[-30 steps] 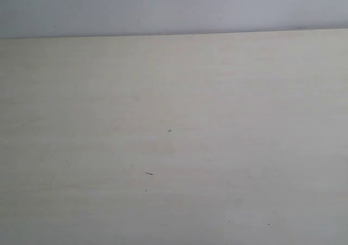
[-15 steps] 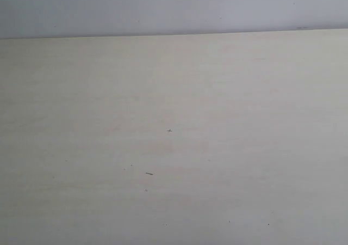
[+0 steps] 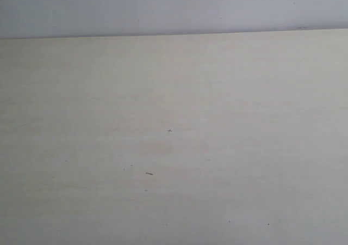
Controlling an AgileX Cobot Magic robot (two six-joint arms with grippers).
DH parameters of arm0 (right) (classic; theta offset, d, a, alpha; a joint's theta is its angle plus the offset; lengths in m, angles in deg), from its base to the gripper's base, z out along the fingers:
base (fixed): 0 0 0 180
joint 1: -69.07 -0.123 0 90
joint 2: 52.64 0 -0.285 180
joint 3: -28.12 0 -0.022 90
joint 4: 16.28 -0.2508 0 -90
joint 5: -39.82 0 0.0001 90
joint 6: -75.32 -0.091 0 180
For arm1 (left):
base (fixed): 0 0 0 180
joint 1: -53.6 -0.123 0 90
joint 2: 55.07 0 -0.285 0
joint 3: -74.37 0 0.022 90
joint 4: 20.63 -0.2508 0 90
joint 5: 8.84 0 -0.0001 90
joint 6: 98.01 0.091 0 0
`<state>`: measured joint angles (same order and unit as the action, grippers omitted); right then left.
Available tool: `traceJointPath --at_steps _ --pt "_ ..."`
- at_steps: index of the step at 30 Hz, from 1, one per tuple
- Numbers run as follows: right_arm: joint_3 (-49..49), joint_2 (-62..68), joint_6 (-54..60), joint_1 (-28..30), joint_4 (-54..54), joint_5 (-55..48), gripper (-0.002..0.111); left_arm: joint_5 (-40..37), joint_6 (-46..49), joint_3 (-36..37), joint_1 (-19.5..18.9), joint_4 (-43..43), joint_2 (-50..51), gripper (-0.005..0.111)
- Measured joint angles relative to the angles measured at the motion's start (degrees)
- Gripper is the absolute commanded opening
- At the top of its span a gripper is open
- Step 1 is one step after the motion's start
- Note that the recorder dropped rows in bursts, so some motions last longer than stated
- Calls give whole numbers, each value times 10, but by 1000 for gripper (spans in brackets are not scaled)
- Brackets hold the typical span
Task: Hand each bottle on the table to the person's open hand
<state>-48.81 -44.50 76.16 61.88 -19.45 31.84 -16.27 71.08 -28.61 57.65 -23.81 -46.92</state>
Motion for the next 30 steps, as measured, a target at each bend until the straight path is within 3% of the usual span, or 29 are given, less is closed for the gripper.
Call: traceJointPath --at_steps 8,30 --pt "0 0 0 47 0 -10 0 0 0 0 0 0 0 0" --pt "0 0 -1 48 1 -14 0 0 0 0 0 0 0 0"
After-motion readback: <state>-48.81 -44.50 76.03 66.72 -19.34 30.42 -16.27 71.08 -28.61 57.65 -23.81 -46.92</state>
